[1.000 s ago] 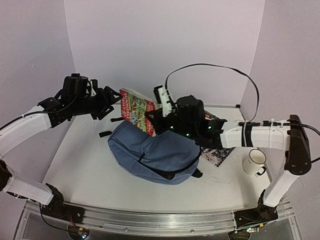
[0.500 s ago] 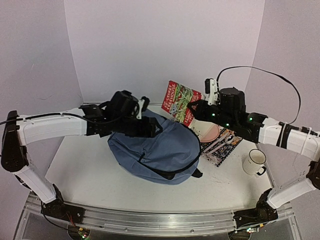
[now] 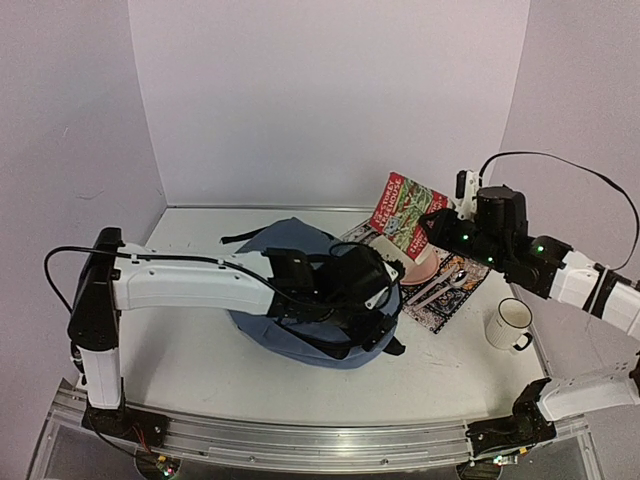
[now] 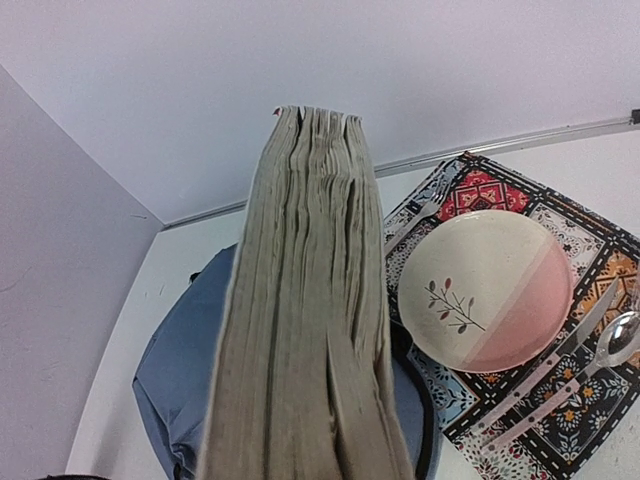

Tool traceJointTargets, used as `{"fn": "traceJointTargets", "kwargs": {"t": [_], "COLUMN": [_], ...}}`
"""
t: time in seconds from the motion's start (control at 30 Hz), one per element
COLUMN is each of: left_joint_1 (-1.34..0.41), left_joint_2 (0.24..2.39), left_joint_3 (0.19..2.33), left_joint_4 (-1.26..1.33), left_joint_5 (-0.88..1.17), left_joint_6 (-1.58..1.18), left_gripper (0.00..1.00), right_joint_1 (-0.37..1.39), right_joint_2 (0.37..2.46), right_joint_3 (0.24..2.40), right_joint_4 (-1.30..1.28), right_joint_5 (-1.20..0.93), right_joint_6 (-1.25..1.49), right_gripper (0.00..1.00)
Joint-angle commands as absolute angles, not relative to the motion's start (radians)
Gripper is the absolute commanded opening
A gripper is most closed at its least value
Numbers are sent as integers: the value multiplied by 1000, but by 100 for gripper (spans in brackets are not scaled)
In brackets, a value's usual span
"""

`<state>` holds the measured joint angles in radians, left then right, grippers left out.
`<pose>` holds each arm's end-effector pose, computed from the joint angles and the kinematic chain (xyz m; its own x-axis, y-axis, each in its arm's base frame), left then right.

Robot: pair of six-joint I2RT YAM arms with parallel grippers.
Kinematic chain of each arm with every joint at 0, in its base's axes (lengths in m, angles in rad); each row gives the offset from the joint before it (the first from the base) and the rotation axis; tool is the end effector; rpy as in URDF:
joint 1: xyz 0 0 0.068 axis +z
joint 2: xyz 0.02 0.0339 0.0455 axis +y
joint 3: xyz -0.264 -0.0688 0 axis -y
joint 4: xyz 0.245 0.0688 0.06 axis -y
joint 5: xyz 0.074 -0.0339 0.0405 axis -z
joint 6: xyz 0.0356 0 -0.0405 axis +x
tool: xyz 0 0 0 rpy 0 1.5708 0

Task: Pack the student bag
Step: Pick up the largest pocket of the bag from the student bag.

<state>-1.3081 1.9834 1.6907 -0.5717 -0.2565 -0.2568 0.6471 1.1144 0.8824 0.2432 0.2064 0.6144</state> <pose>0.1251 -0.4304 0.2596 -0.4175 0.6063 -0.6768 0.8119 0.5833 0.0218 0.2156 0.1538 0.3538 -0.2386 0.5269 -0.8157 -0.3537 0.7351 0.5783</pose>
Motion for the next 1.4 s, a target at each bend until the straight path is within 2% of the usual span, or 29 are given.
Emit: {"fn": "traceJointTargets", "kwargs": {"t": [0.0,0.23,0.4,0.53,0.8,0.83,1.0,1.07,1.37], "left_joint_1": [-1339,-1345,-1337,-1296,-1179,-1174,-1149,-1124,-967], "left_joint_2": [2076,2186,2197,2153,2070,2070,2058,2033,1890], "left_joint_3": [1801,1862,1870,1864,1826,1824,1825,1828,1824], "left_joint_4": [-662,-720,-766,-789,-791,-791,-791,-791,-789], "left_joint_5": [-381,-538,-717,-737,-548,-538,-525,-515,-469], "left_joint_6": [-174,-128,-132,-192,-290,-290,-300,-315,-424], "left_gripper": [84,84,79,69,46,42,9,0,0], "right_joint_1": [639,637,637,637,637,637,637,637,637], "right_joint_2": [1063,1042,1026,1019,1022,1020,1004,989,859], "right_joint_3": [867,849,838,833,830,825,821,817,791], "right_joint_4": [287,284,282,281,278,278,274,267,188], "right_joint_5": [248,239,231,219,140,131,85,82,146], "right_joint_6": [656,666,668,670,669,673,679,680,733], "right_gripper": [0,0,0,0,0,0,0,0,0]}}
